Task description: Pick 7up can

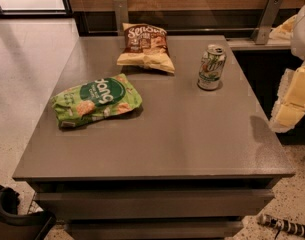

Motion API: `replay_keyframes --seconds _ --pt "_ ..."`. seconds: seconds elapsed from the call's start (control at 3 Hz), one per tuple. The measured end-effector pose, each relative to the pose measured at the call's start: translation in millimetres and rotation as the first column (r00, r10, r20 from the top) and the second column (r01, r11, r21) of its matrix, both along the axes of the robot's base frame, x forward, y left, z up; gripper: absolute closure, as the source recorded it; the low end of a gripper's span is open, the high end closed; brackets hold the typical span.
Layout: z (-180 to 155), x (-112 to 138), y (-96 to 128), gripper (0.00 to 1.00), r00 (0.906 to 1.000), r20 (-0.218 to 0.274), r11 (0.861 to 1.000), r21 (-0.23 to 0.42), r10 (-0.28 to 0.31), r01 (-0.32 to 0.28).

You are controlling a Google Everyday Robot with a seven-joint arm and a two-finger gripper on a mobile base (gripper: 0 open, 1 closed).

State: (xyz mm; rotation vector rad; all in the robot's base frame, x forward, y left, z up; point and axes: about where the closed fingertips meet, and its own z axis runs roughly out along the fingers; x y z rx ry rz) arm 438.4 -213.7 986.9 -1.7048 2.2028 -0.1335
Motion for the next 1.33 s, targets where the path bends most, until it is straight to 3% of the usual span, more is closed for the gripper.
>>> replay_keyframes --seconds 0.33,0.67,1.0,1.33 --pt "0 0 0 0.00 1.0000 0.000 1.000 0.000 0.000 0.000" --pt "-4 15 -5 0.00 0.9997 0.018 0.998 0.060 -0.018 0.017" --pt "-18 56 -22 0.00 0.9949 0.068 0.972 0.228 -0.075 0.057" --pt "-40 94 -37 0.00 0.9832 0.124 0.904 0.421 -0.134 0.070"
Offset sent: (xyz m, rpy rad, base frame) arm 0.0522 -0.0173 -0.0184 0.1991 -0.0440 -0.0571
